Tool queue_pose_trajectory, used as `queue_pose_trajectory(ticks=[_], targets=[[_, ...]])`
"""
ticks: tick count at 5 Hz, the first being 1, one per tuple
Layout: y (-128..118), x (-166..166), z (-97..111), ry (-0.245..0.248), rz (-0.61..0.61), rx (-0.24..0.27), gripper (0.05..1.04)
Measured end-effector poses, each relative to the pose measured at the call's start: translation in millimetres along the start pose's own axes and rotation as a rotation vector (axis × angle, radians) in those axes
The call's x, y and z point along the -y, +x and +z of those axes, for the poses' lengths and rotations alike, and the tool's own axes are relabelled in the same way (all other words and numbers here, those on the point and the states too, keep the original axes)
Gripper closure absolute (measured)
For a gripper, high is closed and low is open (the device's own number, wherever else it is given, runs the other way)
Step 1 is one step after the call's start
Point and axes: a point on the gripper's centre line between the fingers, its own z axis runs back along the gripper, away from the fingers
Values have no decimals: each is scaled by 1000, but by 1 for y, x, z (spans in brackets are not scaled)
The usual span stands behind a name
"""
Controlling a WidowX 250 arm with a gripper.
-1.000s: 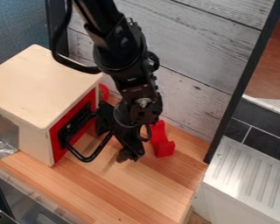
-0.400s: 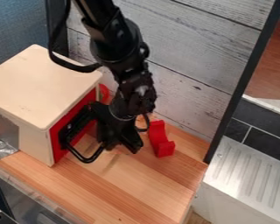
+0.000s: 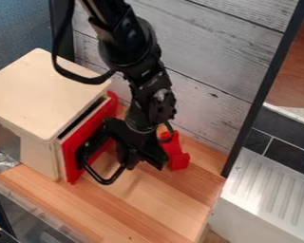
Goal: Opened the drawer completely
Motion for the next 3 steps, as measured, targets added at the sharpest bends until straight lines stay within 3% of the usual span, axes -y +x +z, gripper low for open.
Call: queue_pose_trajectory(ticks=[1,3], targets=[[0,10,1,-42,26,6,975],[3,25,4,-76,63,12,976]])
